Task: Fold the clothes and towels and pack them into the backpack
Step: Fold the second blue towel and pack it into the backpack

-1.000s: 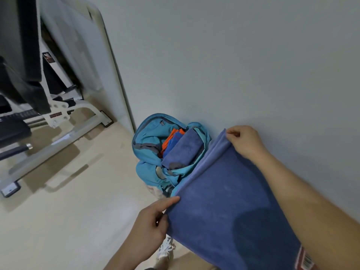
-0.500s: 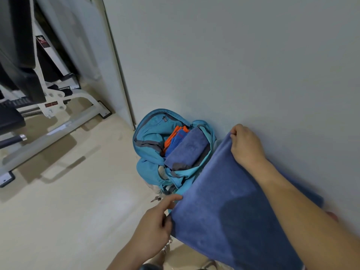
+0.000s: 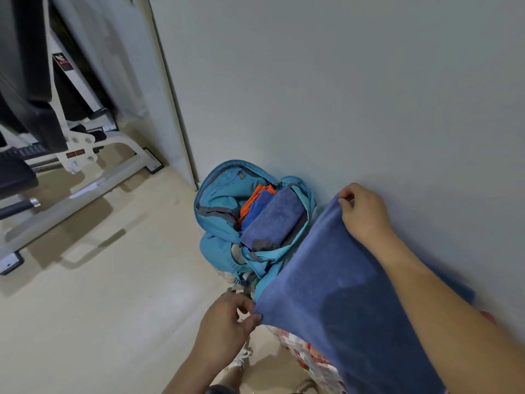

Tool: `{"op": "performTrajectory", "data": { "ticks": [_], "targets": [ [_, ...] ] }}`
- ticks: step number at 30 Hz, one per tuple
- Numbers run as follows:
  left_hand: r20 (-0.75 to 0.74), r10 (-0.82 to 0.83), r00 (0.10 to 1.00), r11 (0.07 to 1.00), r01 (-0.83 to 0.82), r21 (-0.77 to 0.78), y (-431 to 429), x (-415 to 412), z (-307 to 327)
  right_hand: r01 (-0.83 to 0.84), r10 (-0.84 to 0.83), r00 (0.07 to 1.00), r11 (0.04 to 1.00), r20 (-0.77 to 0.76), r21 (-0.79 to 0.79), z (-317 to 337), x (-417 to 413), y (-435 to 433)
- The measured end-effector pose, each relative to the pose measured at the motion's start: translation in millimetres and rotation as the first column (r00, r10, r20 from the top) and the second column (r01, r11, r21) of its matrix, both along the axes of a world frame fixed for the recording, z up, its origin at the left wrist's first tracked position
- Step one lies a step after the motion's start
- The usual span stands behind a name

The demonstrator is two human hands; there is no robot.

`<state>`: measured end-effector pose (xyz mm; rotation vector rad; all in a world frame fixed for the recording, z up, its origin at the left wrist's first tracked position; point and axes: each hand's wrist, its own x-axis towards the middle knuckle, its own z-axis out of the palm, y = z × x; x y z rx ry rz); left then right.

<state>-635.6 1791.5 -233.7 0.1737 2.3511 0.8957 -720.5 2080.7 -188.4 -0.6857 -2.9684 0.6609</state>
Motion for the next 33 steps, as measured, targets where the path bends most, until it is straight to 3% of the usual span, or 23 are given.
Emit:
{"op": "performTrajectory", "data": {
  "ticks": [4, 7, 10, 14, 19, 23, 25, 28, 31, 33],
  "targets": [
    [-0.083, -0.162, 0.983, 0.979, 0.150, -0.137, -1.0, -22.1, 21.5, 0.059, -0.071, 0.994, 0.989, -0.084, -0.134, -0.1, 6.6, 0.1],
    [-0.263, -0.078, 0.962, 0.990, 0.105, 0.090, 31.9, -56.7, 51.6, 0.074, -0.098, 0.988, 0.978, -0.118, -0.197, 1.6, 11.4, -1.6],
    [-0.349, -0.077, 0.934, 0.948, 0.176, 0.264, 91.4, -98.4, 68.9, 0.078, -0.114, 0.981, 0.973, -0.158, -0.218, 2.5, 16.7, -3.4],
    [-0.290, -0.174, 0.941, 0.906, 0.268, 0.327, 156.5, -133.4, 50.7, 0.077, -0.138, 0.969, 0.957, -0.206, -0.280, 6.9, 21.1, -5.3],
    [-0.241, -0.082, 0.967, 0.879, 0.184, 0.440, 174.8, -141.7, 36.1, 0.062, -0.150, 0.960, 0.937, -0.238, -0.344, 14.8, 20.7, -0.4],
    [-0.275, -0.054, 0.960, 0.871, 0.181, 0.457, 177.6, -134.9, 35.4, 0.056, -0.101, 0.992, 0.896, -0.080, -0.441, 19.7, 24.9, 10.5],
    [-0.287, -0.056, 0.956, 0.866, 0.190, 0.463, 177.8, -131.6, 37.5, -0.002, 0.001, 1.000, 0.944, -0.001, -0.330, 24.0, 25.6, 16.2],
    [-0.300, -0.025, 0.954, 0.862, 0.172, 0.476, 178.7, -127.8, 43.5, -0.069, 0.063, 0.996, 0.993, -0.066, -0.091, 31.3, 22.8, 16.3],
    [-0.198, 0.064, 0.978, 0.814, 0.064, 0.577, 169.9, -118.8, 48.7, 0.009, -0.039, 0.987, 0.983, -0.156, -0.184, 32.3, 19.7, 18.1],
    [-0.217, 0.034, 0.976, 0.822, 0.097, 0.561, 153.5, -106.6, 46.1, 0.037, -0.086, 0.981, 0.962, -0.172, -0.270, 31.9, 19.8, 21.0]
  ]
}}
